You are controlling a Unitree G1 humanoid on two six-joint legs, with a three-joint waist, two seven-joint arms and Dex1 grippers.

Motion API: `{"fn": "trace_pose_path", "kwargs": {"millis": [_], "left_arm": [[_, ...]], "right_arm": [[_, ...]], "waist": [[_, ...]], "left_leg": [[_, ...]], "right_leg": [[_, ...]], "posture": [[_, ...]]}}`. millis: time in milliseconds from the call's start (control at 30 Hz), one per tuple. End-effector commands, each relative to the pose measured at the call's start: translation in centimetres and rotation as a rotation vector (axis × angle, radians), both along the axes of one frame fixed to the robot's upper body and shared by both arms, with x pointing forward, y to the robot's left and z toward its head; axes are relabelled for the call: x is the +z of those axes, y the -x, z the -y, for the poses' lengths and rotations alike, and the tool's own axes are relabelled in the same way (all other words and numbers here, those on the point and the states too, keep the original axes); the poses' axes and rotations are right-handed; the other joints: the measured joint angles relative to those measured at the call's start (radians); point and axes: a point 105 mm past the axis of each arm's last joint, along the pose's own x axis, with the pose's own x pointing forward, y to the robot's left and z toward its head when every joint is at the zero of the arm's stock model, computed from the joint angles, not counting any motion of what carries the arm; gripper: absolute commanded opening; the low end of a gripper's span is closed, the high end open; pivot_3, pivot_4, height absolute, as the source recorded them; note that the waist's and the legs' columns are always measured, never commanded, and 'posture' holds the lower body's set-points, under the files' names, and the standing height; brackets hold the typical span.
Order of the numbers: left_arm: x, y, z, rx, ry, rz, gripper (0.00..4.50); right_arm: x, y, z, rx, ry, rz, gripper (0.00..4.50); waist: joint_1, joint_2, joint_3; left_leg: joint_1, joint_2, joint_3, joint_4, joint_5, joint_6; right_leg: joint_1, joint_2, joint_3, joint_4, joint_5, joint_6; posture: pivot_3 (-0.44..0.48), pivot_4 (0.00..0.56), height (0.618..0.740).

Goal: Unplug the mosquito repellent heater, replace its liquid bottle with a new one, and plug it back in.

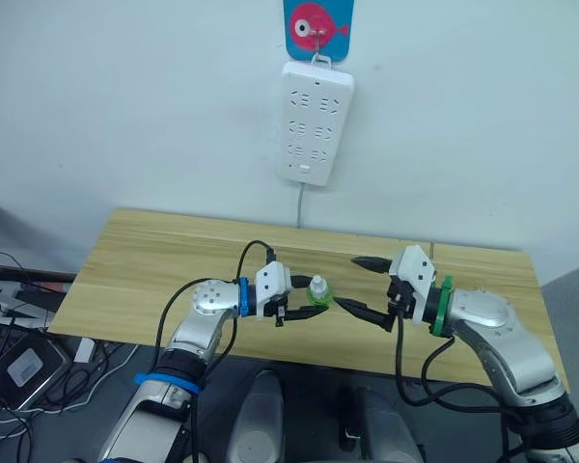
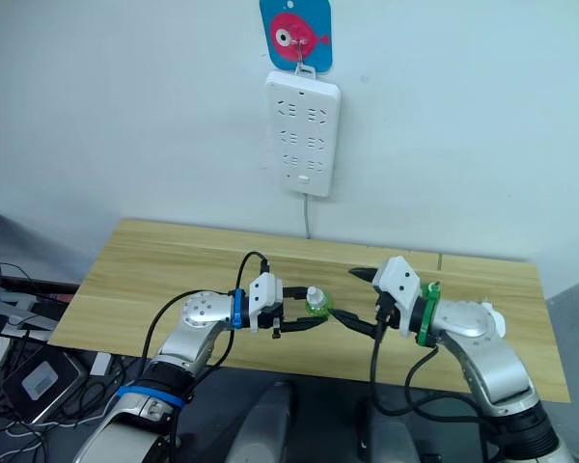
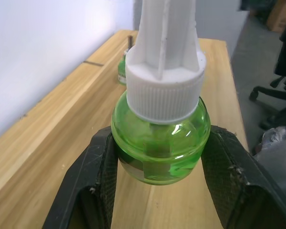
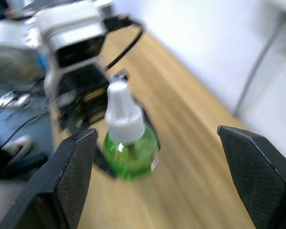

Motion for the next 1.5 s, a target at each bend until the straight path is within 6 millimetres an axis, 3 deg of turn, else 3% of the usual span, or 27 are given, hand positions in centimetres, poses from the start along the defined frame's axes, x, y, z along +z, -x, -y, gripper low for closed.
{"fn": "trace_pose_path", "kwargs": {"millis": [33, 133, 233, 467, 500, 600, 767, 967, 1133, 1300, 1467, 1500], "left_arm": [[0.9, 0.3, 1.6, -0.05, 0.008, 0.029, 2.17], [1.1, 0.2, 2.2, -0.068, 0.009, 0.03, 2.17], [1.2, 0.1, 2.5, -0.079, 0.007, 0.026, 2.17], [1.0, 0.3, 2.4, -0.092, -0.001, 0.025, 2.17], [1.0, 0.3, 2.4, -0.098, -0.004, 0.025, 2.17], [0.8, 0.6, 2.4, -0.114, -0.009, 0.023, 2.17], [0.8, 2.0, 2.6, -0.236, -0.051, 0.068, 2.17], [0.5, 4.0, 2.6, -0.458, -0.121, 0.094, 2.17], [0.7, 4.0, 2.7, -0.514, -0.13, 0.101, 2.17], [0.8, 2.8, 2.6, -0.487, -0.125, 0.103, 2.17], [1.2, 1.5, 2.7, -0.396, -0.068, 0.07, 2.17], [1.1, 1.3, 2.5, -0.381, -0.066, 0.064, 2.17]], "right_arm": [[0.6, 0.4, -1.3, -0.015, -0.031, 0.019, 4.19], [0.8, 0.3, -1.6, -0.018, -0.044, 0.013, 4.19], [1.1, 0.2, -1.5, -0.024, -0.05, 0.01, 3.62], [1.1, 0.7, -1.1, -0.024, -0.063, -0.016, 1.19], [1.1, 0.9, -1.1, -0.018, -0.071, -0.023, 1.02], [1.3, 1.3, -1.4, 0.029, -0.083, -0.03, 1.02], [0.9, 2.4, -1.4, 0.347, 0.049, -0.063, 1.02], [0.8, 0.4, -1.7, 0.683, 0.214, -0.054, 1.02], [0.4, -0.3, -1.9, 0.718, 0.227, -0.063, 1.02], [0.1, 1.0, 0.1, 0.667, 0.216, -0.101, 2.65], [0.6, 0.8, 1.9, 0.448, 0.171, -0.126, 4.41], [0.5, 1.0, 2.4, 0.407, 0.165, -0.134, 4.47]], "waist": [[0.001, 0.0, 0.0], [0.002, 0.0, 0.0], [0.002, 0.0, 0.0], [-0.005, 0.0, 0.0], [-0.005, 0.0, 0.0], [-0.005, 0.0, 0.0], [-0.006, 0.0, 0.0], [-0.011, 0.0, 0.001], [0.003, 0.001, 0.001], [0.024, 0.001, 0.001], [0.015, 0.001, 0.001], [0.012, 0.001, 0.001]], "left_leg": [[0.0, 0.0, 0.0, 0.0, 0.0, 0.0], [0.0, 0.0, 0.0, -0.001, 0.0, 0.0], [0.0, 0.0, 0.0, -0.001, 0.0, 0.0], [0.0, 0.0, 0.0, -0.001, 0.0, 0.0], [0.0, 0.0, 0.0, -0.001, 0.0, 0.0], [0.0, 0.0, 0.0, -0.001, 0.0, 0.0], [0.0, 0.0, 0.0, 0.0, 0.0, 0.0], [0.001, 0.002, 0.0, -0.001, 0.0, 0.001], [0.0, 0.001, -0.001, -0.001, 0.0, 0.001], [-0.001, -0.001, -0.001, -0.001, 0.0, 0.001], [-0.001, 0.0, 0.0, 0.0, 0.0, 0.001], [-0.001, 0.0, 0.0, 0.0, 0.0, 0.001]], "right_leg": [[0.0, 0.0, 0.0, 0.0, 0.0, 0.0], [0.0, 0.0, 0.0, -0.001, 0.0, 0.0], [0.0, 0.0, 0.0, -0.001, 0.0, 0.0], [0.0, 0.0, 0.0, 0.0, 0.0, 0.0], [0.0, 0.0, 0.0, 0.0, 0.0, 0.0], [0.0, 0.0, 0.0, 0.0, 0.0, 0.0], [0.0, 0.0, 0.0, -0.001, 0.0, 0.0], [0.0, 0.002, 0.0, 0.0, 0.0, -0.001], [-0.001, 0.002, -0.002, -0.001, 0.001, -0.004], [-0.001, 0.0, -0.001, -0.001, 0.002, -0.005], [-0.001, 0.0, -0.001, -0.001, 0.001, -0.003], [-0.001, 0.001, 0.0, -0.001, 0.0, -0.003]], "posture": [[0.327, 0.217, 0.74], [0.313, 0.218, 0.74], [0.302, 0.222, 0.74], [0.296, 0.232, 0.74], [0.297, 0.234, 0.74], [0.3, 0.238, 0.74], [0.313, 0.252, 0.74], [0.344, 0.263, 0.74], [0.334, 0.26, 0.74], [0.294, 0.254, 0.74], [0.247, 0.248, 0.74], [0.241, 0.245, 0.74]]}}
